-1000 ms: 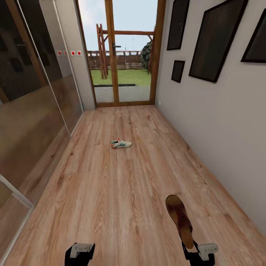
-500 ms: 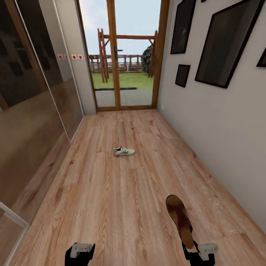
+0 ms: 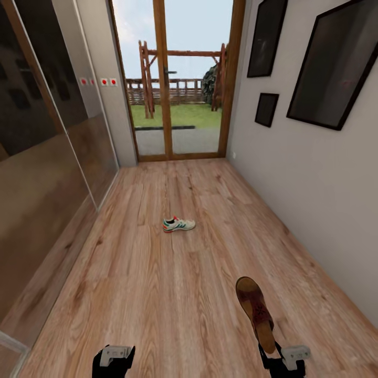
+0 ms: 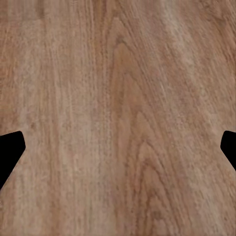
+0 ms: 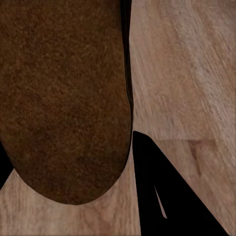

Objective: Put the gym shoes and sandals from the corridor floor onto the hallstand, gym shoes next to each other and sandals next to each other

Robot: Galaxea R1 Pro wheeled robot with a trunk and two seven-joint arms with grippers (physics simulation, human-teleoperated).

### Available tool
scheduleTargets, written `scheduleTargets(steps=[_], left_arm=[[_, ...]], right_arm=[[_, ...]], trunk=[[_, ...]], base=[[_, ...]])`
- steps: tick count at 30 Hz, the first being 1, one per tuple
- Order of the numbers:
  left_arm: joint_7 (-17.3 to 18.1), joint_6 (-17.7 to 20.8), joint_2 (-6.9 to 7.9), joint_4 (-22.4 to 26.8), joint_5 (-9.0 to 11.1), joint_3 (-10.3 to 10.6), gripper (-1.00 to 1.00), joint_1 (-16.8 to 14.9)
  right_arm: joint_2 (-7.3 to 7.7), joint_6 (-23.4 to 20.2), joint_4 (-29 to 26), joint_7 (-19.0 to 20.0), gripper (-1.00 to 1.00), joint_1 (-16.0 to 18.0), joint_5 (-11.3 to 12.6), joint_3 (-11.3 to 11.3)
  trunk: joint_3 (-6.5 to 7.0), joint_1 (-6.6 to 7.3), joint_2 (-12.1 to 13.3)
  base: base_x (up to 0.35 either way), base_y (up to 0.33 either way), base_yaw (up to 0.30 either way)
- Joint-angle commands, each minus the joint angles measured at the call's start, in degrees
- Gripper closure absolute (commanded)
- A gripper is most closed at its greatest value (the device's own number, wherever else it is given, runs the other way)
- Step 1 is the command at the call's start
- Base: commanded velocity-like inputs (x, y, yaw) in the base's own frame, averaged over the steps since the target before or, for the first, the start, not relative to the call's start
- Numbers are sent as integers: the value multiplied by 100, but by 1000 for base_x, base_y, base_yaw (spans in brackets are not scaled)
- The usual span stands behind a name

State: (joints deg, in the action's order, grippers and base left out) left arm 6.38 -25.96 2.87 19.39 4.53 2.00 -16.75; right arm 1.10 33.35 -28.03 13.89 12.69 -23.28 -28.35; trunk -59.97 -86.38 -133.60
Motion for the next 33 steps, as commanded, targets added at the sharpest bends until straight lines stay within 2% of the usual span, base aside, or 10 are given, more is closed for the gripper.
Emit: scheduleTargets(steps=[1,20,26,33], left_arm=[[25,-15,2,-6,48,20,-100,-3],[30,-15,-3,-7,48,20,-100,-3],[29,-15,-5,-6,48,20,-100,-3],[30,-15,-5,-13,48,20,-100,-3]], right_arm=[[-5,14,-1,53,100,6,-1,-47],[-5,14,-1,52,100,6,-1,-47],[-7,14,-1,52,100,6,-1,-47],[-10,14,-4,52,100,6,-1,-48]], trunk=[[-5,-2,-2],[-4,-2,-2],[9,-2,-2],[12,-2,-2]], base=[[317,92,0],[317,91,-2],[317,91,-169],[317,98,-41]])
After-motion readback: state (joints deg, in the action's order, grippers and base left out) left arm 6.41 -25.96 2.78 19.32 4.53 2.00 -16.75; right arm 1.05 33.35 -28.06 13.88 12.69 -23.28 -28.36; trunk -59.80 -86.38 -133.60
